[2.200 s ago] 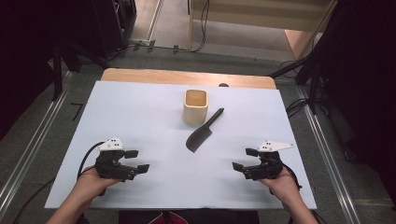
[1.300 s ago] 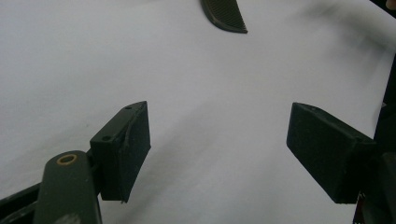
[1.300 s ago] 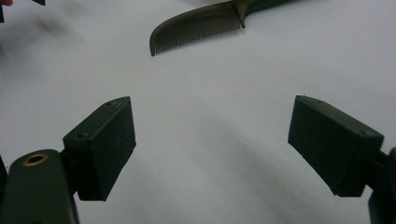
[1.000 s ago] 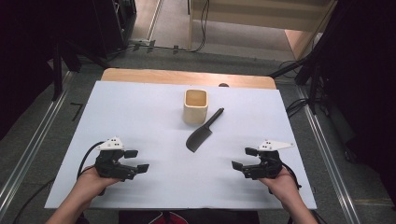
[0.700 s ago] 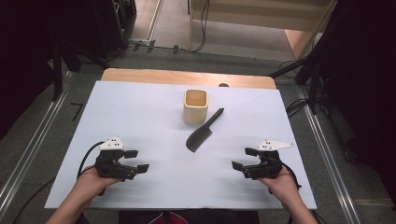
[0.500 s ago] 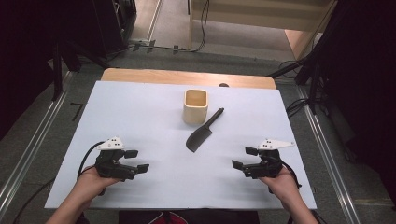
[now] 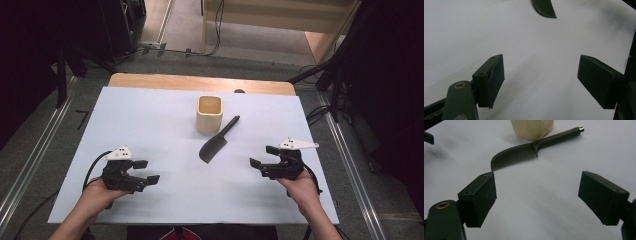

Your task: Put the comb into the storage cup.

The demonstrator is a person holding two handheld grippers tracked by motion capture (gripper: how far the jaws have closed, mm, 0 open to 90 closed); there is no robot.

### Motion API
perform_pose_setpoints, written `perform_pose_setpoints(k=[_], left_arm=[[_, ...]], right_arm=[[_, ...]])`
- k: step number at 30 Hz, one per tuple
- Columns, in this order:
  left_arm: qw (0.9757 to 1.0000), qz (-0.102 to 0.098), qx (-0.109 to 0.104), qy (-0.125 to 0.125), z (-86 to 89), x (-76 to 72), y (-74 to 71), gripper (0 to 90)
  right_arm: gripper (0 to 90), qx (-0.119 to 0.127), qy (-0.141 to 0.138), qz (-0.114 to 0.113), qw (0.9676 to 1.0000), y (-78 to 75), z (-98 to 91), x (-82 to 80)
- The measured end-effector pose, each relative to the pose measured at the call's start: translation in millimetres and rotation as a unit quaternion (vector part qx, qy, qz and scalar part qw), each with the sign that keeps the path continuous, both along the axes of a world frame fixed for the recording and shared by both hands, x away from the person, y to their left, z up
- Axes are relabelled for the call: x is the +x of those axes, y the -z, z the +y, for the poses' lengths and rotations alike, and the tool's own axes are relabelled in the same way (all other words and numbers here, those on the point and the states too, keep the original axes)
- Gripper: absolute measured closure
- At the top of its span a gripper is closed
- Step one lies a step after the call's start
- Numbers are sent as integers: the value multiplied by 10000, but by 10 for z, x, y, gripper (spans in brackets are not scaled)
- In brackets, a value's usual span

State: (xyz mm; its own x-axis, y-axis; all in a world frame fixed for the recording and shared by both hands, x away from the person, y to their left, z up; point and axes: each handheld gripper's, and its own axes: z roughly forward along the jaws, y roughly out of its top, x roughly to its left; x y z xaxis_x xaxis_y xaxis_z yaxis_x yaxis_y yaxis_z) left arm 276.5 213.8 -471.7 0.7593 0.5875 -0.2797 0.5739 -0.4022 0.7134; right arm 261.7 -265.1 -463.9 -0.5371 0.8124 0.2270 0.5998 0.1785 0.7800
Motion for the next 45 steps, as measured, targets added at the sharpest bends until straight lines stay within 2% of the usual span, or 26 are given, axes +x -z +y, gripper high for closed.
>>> perform_pose_setpoints(k=[8,24,35,45], left_arm=[[10000,1,1,-6,3,4,-2,226],[10000,-11,-32,-36,11,9,-7,226],[9999,-23,-95,-91,20,16,-21,226],[9999,-30,-114,-108,28,20,-24,227]], right_arm=[[133,31,123,-51,9999,-45,10,91],[134,-16,83,-61,9999,-77,173,294],[134,-45,115,-109,9999,-129,184,397],[134,-72,27,-103,9999,-165,251,507]])
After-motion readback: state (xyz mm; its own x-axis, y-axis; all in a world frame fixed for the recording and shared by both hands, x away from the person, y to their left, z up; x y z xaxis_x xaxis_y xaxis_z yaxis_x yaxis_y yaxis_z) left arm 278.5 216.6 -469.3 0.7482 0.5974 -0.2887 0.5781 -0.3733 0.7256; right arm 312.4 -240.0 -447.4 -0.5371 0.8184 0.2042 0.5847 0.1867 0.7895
